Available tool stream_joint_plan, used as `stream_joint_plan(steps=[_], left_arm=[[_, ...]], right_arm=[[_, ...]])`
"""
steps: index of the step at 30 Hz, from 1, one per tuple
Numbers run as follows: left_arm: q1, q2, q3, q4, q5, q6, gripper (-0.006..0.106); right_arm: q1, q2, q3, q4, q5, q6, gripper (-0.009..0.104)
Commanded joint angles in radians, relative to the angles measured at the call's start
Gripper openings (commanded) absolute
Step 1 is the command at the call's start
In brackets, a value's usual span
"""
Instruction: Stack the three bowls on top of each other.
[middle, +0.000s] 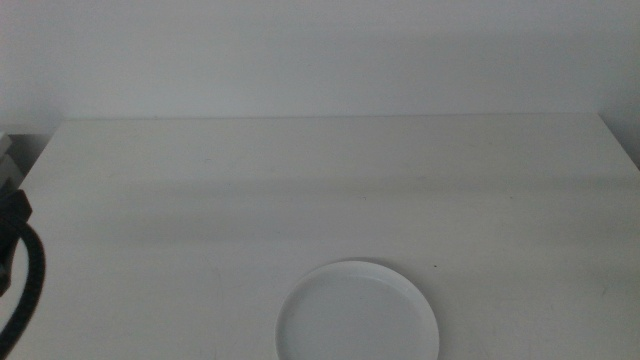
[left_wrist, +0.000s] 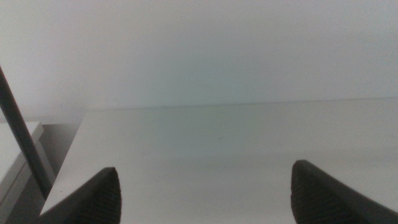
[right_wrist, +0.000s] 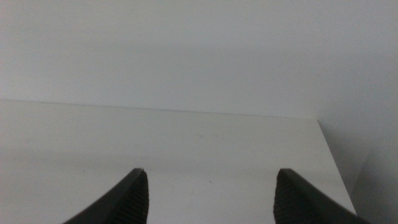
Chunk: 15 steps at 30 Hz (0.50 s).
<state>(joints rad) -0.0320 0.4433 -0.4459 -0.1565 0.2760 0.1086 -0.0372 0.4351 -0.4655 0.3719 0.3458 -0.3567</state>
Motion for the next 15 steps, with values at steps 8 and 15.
stream_joint_plan(steps=[8,15], left_arm=[[0.009,-0.101,0.054,-0.011,-0.143,-0.003,0.103],[0.009,-0.271,0.299,-0.015,-0.193,-0.003,0.103]], right_arm=[[0.0,-0.173,0.119,-0.075,-0.087,-0.005,0.051],[0.0,-0.387,0.323,-0.112,-0.086,-0.005,0.051]])
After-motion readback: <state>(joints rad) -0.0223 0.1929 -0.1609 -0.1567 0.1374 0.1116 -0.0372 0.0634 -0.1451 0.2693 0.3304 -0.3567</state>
